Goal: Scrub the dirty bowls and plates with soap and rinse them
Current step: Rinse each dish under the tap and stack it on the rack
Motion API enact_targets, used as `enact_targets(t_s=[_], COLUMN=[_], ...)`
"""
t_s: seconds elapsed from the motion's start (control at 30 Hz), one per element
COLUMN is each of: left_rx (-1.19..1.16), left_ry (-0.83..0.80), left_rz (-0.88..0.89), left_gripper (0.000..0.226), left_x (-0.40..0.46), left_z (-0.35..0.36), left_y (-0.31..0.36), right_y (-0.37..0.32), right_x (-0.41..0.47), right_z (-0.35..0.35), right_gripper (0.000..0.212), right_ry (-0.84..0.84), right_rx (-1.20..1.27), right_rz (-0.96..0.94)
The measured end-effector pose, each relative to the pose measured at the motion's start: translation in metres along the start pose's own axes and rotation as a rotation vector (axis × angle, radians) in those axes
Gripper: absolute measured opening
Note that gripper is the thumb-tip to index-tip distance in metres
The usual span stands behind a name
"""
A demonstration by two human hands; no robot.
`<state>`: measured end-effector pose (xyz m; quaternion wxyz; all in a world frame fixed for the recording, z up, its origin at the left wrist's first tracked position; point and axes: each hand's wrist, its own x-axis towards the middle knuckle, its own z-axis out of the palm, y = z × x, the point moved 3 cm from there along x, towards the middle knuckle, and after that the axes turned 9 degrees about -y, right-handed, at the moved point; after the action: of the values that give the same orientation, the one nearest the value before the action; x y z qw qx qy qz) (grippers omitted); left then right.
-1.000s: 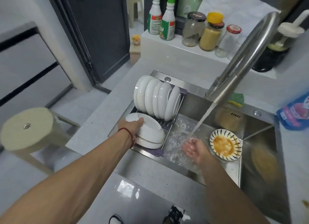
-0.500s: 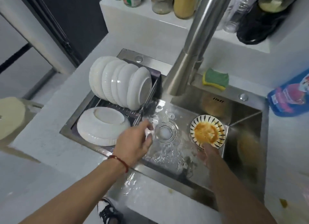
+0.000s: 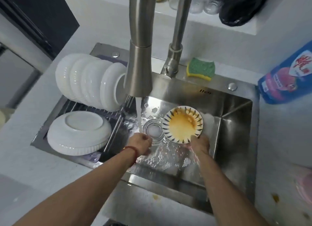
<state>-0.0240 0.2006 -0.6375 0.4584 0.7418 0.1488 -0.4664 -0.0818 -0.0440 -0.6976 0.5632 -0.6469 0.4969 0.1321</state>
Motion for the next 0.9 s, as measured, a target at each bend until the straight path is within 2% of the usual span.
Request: enact_targets(t_s=[0.13,0.23,0.27,0.33,0.43,0.5,0.57,0.63,0.73,0.8,0.87,0.9], left_rx=[-0.314,-0.457,-0.498,-0.553,-0.537,-0.527,-0.553,-0.599,-0.757,-0.851,-0.846,-0.835], left_ry=[-0.036,0.060,0.082,0.122,0.172,0.211,0.235,0.244,0.261,0.279,0.304,0.315], left_rz=[-0.049,-0.057,-0.049,-0.034,0.009,0.025,0.034,0.069,0.058,0.056,0.047,0.046], left_gripper=[0.032,0.067,0.064,0.039,0.025,0.024,0.022,0.022,0.024,0.020,0.020,0.020], left_x=[-0.005,0.010,0.015,-0.004,-0.012,-0.014,-0.011,-0.002,0.013,0.020,0.025,0.028], left_z=[-0.006,-0.018,-0.023,-0.029,-0.031,-0.027,-0.022,-0.019,-0.021,-0.023,-0.023,-0.021], left_y=[0.000,-0.019,-0.026,-0.020,-0.016,-0.014,-0.016,-0.020,-0.020,-0.017,-0.015,-0.018], right_y=[-0.021,-0.034,-0.037,-0.042,-0.050,-0.050,-0.051,-0.057,-0.065,-0.062,-0.050,-0.045], right_x=[-0.034,-0.051,-0.056,-0.061,-0.060,-0.070,-0.078,-0.079,-0.085,-0.089,-0.083,-0.073], right_z=[0.016,0.030,0.033,0.040,0.057,0.082,0.109,0.135,0.152,0.135,0.101,0.084], right_gripper=[0.016,0.015,0.014,0.017,0.044,0.064,0.071,0.068,0.066,0.058,0.054,0.054], right_ry=[-0.317,-0.465,-0.503,-0.524,-0.322,-0.212,-0.261,-0.357,-0.621,-0.799,-0.832,-0.764], right_rx=[-0.044,-0.071,-0.058,-0.174,-0.840,-1.163,-1.254,-1.291,-1.273,-1.231,-1.271,-1.339], right_rz=[-0.064,-0.021,-0.001,-0.023,-0.260,-0.435,-0.500,-0.564,-0.816,-0.986,-1.119,-1.119])
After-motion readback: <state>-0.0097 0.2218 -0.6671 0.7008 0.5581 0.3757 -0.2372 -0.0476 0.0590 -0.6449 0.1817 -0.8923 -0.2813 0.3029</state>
